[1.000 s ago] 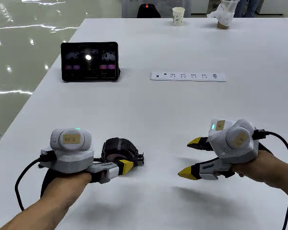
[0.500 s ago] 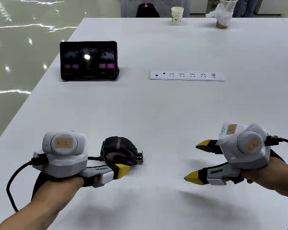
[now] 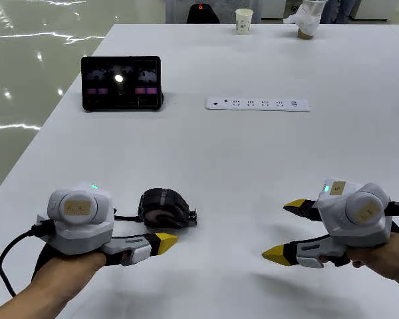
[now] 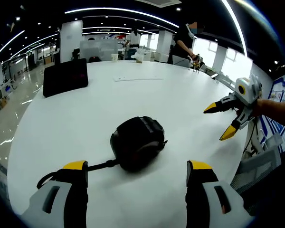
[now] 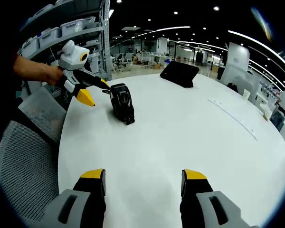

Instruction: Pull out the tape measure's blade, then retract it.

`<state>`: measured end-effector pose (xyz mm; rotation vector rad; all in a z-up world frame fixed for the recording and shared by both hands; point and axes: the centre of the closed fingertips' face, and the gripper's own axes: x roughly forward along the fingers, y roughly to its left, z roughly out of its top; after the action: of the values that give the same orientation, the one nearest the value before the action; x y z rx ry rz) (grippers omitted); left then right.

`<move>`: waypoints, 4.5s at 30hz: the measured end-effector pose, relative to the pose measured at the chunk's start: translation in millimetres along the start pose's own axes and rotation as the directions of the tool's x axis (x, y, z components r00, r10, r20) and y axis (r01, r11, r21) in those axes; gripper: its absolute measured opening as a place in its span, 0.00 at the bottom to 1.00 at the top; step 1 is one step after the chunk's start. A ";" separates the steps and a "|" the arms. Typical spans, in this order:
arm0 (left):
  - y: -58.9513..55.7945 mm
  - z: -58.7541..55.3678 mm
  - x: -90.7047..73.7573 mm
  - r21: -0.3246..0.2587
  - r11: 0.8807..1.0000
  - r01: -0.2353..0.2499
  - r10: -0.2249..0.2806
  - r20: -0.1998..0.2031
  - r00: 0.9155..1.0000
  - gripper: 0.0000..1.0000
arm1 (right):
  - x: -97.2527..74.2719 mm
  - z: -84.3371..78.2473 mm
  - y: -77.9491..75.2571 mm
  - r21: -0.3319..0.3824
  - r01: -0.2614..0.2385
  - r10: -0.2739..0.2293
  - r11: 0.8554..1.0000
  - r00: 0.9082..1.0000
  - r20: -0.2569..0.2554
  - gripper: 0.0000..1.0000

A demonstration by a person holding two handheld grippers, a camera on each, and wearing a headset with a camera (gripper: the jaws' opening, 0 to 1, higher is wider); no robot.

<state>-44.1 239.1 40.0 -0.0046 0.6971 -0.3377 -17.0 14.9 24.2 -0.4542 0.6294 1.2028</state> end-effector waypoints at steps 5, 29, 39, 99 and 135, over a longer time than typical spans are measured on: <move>-0.5 -0.6 -2.0 0.016 1.000 0.010 -0.011 0.014 1.000 0.83 | -5.7 -4.9 0.8 0.020 0.018 -0.019 1.000 1.000 0.011 0.67; -9.0 -0.9 -16.0 0.131 0.989 0.072 -0.084 0.084 0.993 0.91 | -21.4 -7.5 13.6 0.062 0.064 -0.070 0.996 0.993 0.092 0.80; -17.6 5.3 -18.5 0.173 0.980 0.103 -0.125 0.124 0.984 0.98 | -24.4 -3.5 21.3 0.067 0.070 -0.078 0.995 0.988 0.135 0.89; -43.6 9.9 -34.5 0.218 0.966 0.140 -0.178 0.171 0.969 0.99 | -36.9 10.6 28.5 0.127 0.095 -0.121 0.987 0.968 0.220 0.99; -35.7 6.3 -33.0 0.211 0.965 0.158 -0.194 0.158 0.968 0.99 | -39.1 9.6 28.5 0.126 0.099 -0.125 0.987 0.969 0.214 0.99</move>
<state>-74.5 214.8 69.7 0.0909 0.4845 -0.5703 -51.0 1.9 57.5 -0.2507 0.4713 1.0853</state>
